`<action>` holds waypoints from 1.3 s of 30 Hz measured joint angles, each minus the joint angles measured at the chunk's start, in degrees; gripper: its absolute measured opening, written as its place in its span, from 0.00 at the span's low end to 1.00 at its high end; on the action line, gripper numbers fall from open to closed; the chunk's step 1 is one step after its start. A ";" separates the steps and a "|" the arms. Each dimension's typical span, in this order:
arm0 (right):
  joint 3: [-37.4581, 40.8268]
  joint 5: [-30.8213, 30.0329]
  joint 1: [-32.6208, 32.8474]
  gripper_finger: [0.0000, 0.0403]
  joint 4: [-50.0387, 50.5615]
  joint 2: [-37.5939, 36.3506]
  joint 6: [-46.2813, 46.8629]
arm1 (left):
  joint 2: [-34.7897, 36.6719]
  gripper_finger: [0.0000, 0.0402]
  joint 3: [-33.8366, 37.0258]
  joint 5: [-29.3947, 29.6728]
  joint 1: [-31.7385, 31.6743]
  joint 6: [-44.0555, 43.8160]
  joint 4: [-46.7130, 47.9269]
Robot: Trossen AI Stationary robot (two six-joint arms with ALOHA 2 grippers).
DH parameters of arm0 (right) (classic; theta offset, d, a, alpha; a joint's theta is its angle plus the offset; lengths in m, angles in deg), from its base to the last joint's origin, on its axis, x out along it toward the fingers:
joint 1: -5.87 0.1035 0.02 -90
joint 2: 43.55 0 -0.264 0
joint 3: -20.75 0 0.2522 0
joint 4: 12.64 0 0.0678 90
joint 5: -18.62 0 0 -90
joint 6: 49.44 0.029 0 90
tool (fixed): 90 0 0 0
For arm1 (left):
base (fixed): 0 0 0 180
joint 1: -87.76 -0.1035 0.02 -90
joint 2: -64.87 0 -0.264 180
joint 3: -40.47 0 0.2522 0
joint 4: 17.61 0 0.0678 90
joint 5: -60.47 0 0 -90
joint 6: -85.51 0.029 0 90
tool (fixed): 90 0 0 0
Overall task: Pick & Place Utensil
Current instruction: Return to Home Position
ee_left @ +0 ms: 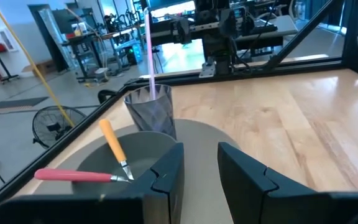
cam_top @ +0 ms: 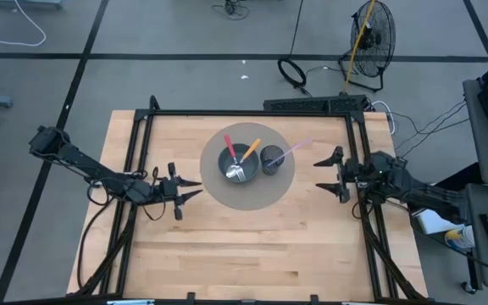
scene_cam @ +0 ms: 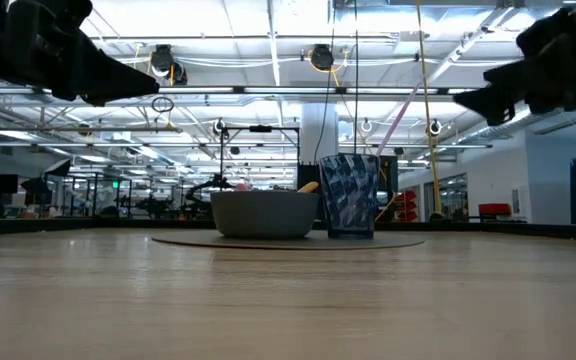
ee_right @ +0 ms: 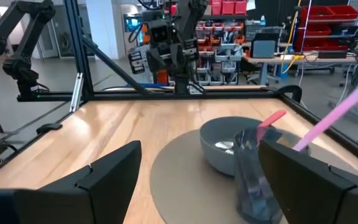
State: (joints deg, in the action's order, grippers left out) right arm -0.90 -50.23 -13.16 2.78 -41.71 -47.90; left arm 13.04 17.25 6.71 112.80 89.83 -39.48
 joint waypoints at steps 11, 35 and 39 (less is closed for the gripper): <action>5.34 0.35 1.71 0.79 -11.97 -0.10 3.67 | 0.15 0.26 0.00 0.92 0.00 -0.36 1.04; 5.60 -13.86 19.55 0.79 -11.33 0.69 1.73 | 6.21 0.26 8.61 4.73 0.15 -0.22 -7.61; 5.62 -16.10 21.06 0.79 -11.32 0.70 1.35 | 6.76 0.26 8.61 3.38 -0.53 4.83 -10.97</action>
State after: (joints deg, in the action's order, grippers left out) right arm 4.72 -66.33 7.90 -8.54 -41.00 -46.55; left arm 19.80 25.86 10.09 112.27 94.66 -50.45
